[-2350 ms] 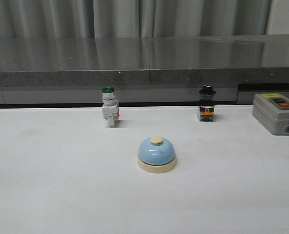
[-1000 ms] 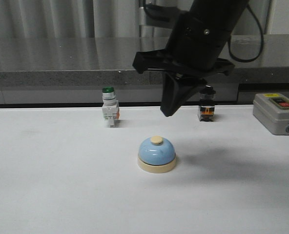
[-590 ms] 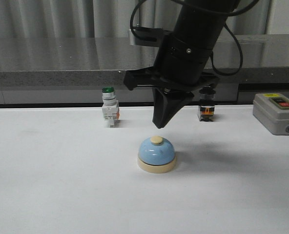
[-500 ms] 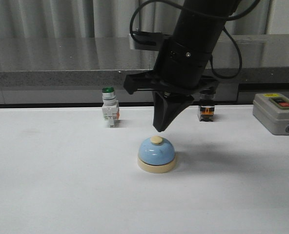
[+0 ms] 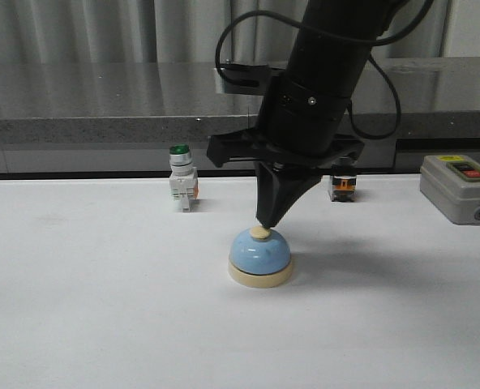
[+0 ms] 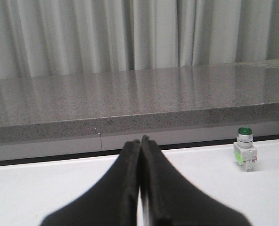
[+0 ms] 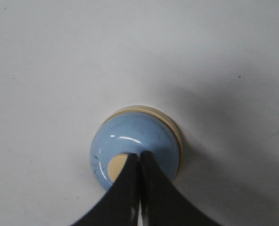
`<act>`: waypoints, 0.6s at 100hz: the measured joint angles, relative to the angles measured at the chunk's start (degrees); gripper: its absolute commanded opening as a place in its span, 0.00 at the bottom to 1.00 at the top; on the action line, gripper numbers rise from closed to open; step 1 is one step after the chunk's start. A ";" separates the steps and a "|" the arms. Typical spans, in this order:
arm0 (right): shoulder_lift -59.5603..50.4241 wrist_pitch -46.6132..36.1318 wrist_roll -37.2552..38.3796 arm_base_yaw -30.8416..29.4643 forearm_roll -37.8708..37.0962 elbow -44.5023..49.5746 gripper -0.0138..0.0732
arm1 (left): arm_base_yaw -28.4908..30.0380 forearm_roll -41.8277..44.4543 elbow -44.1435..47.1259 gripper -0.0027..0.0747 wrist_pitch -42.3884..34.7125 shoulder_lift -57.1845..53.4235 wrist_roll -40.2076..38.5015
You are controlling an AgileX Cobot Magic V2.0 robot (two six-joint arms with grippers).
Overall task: Place and press bell with both arms
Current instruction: 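Press down on the bell's cream button with the right gripper, then raise the right gripper away from the bell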
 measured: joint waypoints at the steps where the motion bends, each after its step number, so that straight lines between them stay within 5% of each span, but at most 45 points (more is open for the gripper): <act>1: 0.00 0.04 0.00 0.00 -0.11 0.00 0.09 | 0.00 0.00 0.00 0.01 0.00 0.00 0.00; 60: -0.46 3.12 0.00 0.00 -1.96 -0.34 0.09 | 0.00 0.00 0.00 0.01 0.00 0.00 0.00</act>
